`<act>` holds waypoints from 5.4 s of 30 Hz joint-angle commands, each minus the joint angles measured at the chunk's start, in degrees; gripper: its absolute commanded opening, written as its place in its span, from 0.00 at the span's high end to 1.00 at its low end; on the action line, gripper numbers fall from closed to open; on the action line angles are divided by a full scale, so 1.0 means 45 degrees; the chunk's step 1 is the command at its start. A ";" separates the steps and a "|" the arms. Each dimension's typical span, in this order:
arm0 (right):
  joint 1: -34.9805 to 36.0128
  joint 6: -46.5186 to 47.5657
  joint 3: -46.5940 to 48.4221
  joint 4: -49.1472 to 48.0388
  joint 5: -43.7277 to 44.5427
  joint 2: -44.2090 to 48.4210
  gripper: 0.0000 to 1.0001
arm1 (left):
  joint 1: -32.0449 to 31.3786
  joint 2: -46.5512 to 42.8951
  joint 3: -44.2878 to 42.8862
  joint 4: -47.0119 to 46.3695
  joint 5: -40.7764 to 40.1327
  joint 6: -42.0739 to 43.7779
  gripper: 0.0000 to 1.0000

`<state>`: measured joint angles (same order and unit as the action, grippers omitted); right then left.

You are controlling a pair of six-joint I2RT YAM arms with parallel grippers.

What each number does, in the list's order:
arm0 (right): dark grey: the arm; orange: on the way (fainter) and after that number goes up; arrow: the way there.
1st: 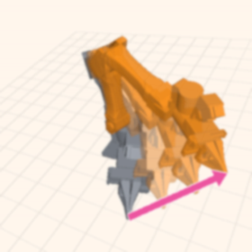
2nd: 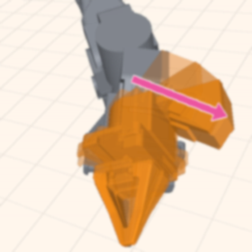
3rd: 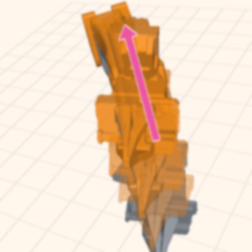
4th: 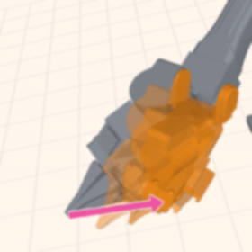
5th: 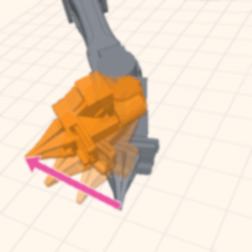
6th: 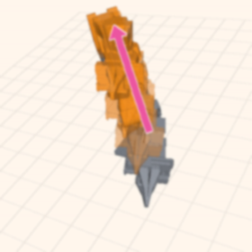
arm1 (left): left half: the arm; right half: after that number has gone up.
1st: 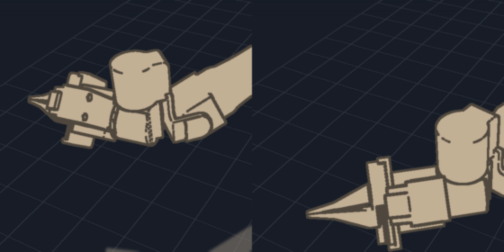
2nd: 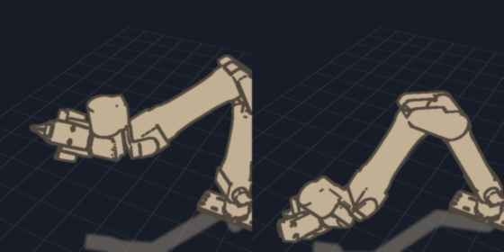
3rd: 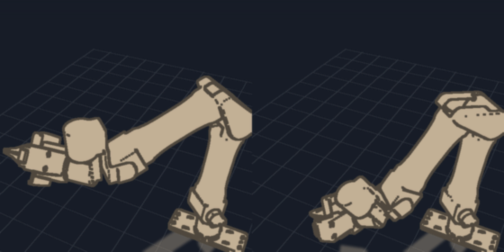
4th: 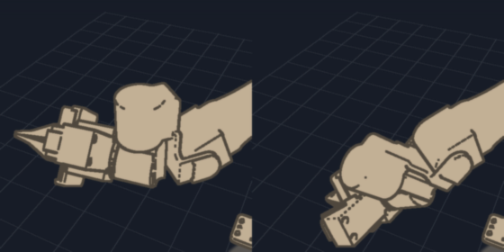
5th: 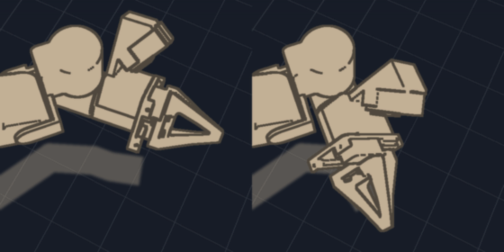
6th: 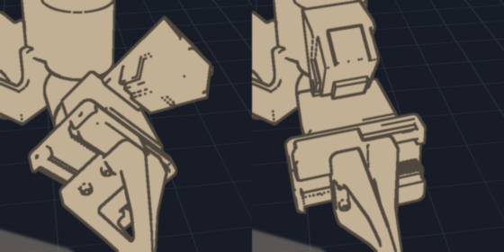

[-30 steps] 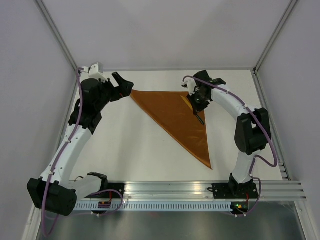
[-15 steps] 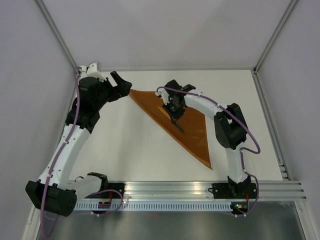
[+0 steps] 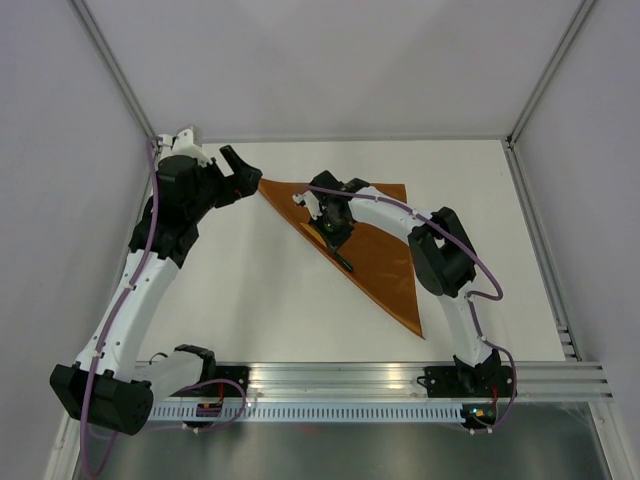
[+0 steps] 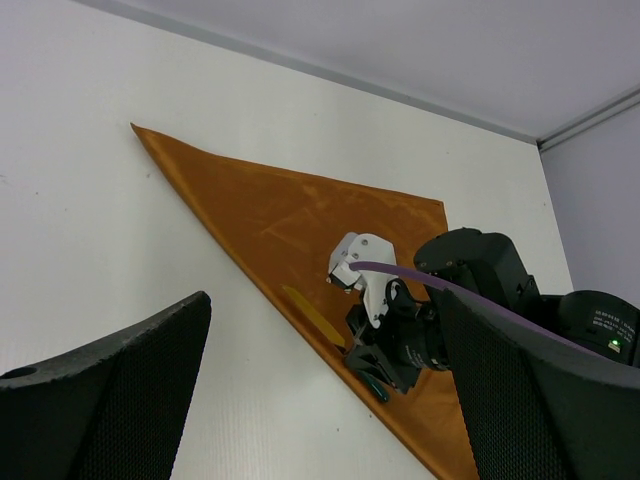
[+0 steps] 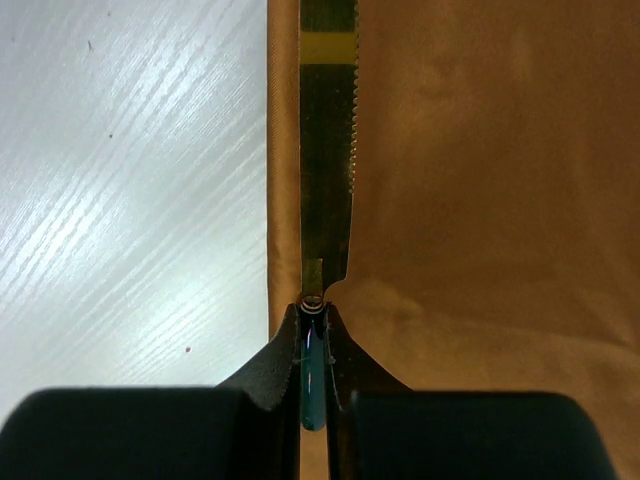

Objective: Fold the napkin, place the utensils inside, and roll it up
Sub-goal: Place the knife on the napkin, then fold the napkin at the center of the board.

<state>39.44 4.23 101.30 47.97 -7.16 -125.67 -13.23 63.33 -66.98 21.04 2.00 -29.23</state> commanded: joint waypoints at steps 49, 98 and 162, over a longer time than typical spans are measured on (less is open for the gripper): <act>0.0317 -0.0901 0.1806 0.0552 0.0458 -0.1527 1.00 | 0.0050 0.0145 -0.0154 -0.0007 -0.0034 0.0110 0.00; 0.0142 -0.0667 0.3407 0.1352 -0.0166 0.0191 0.43 | 0.0050 -0.0557 0.0684 -0.1353 0.0942 0.0793 0.00; -1.1753 0.0642 -0.3448 -0.1265 -0.4639 0.5036 0.38 | -1.6512 1.0887 0.1936 -1.2273 -0.5308 0.8957 0.46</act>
<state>-13.02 6.26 85.73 43.68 -26.37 -103.79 -87.46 110.91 -55.57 -30.28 -20.73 8.27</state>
